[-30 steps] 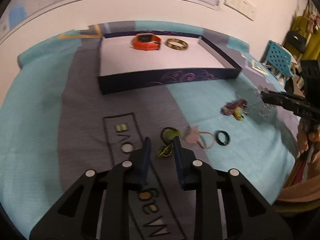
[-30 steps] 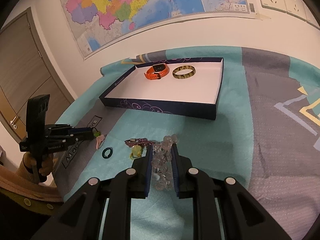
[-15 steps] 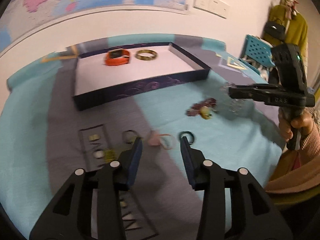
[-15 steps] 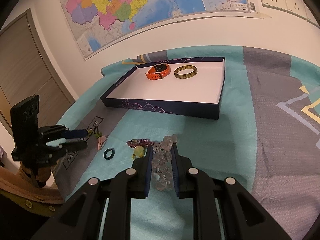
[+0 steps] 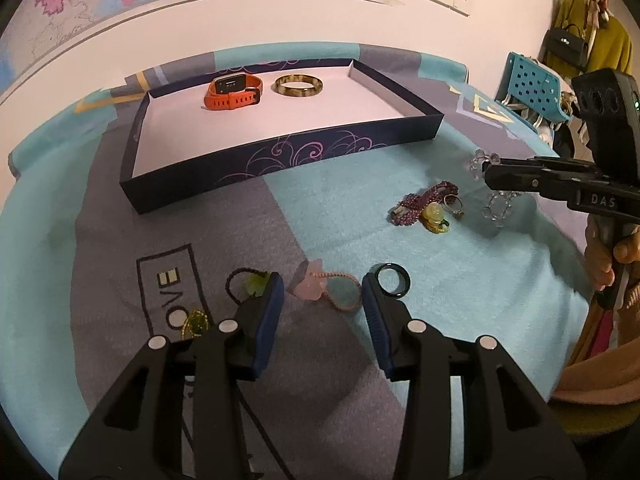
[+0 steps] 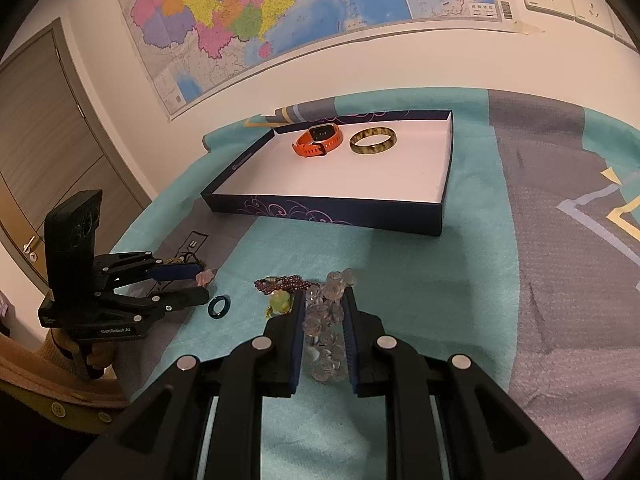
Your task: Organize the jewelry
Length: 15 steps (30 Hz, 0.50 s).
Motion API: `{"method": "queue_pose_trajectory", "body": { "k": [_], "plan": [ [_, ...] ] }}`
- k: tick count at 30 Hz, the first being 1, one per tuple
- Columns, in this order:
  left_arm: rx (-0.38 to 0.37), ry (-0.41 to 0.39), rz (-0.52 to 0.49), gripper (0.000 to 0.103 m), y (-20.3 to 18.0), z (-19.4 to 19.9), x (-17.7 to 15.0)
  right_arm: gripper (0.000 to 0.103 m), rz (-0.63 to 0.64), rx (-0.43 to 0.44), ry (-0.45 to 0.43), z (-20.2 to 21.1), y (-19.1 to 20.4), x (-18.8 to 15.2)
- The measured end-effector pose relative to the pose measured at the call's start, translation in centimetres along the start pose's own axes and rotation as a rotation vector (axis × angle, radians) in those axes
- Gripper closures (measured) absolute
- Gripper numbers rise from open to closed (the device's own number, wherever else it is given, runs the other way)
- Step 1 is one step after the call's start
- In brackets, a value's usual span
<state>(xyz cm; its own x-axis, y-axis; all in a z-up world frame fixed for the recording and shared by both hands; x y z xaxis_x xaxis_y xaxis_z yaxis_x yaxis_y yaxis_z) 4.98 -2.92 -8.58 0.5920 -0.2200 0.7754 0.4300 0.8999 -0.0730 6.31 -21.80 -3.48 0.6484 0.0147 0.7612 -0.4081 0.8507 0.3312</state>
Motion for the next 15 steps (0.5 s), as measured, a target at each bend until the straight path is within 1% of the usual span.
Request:
{"method": "queue_pose_trajectory", "body": {
  "k": [5, 14, 15],
  "plan": [
    [0.019, 0.008, -0.008, 0.064, -0.11, -0.28, 0.1, 0.087, 0.001, 0.002, -0.004, 0.02, 0.11, 0.04],
    [0.028, 0.004, 0.003, 0.075, 0.1, 0.1, -0.12, 0.087, -0.005, 0.002, -0.004, -0.19, 0.18, 0.1],
    [0.027, 0.003, 0.007, 0.079, 0.15, 0.15, -0.12, 0.087, -0.004, 0.004, -0.004, -0.19, 0.21, 0.11]
  ]
}}
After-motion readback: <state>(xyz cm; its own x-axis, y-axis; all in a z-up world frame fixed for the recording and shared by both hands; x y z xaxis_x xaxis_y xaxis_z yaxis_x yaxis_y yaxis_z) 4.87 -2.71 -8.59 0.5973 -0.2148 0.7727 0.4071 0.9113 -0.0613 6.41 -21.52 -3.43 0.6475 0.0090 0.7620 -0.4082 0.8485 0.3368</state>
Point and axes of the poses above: each gripper's, at about its wrist camera, not at the fingertips, and z roughly against the way its jaws point, y to its left, x to its top, the point moved 6 cm from there along -z, roughly the way its jaws point, and after that the axes turned 12 degrees about -y, right-handed, at the moved point
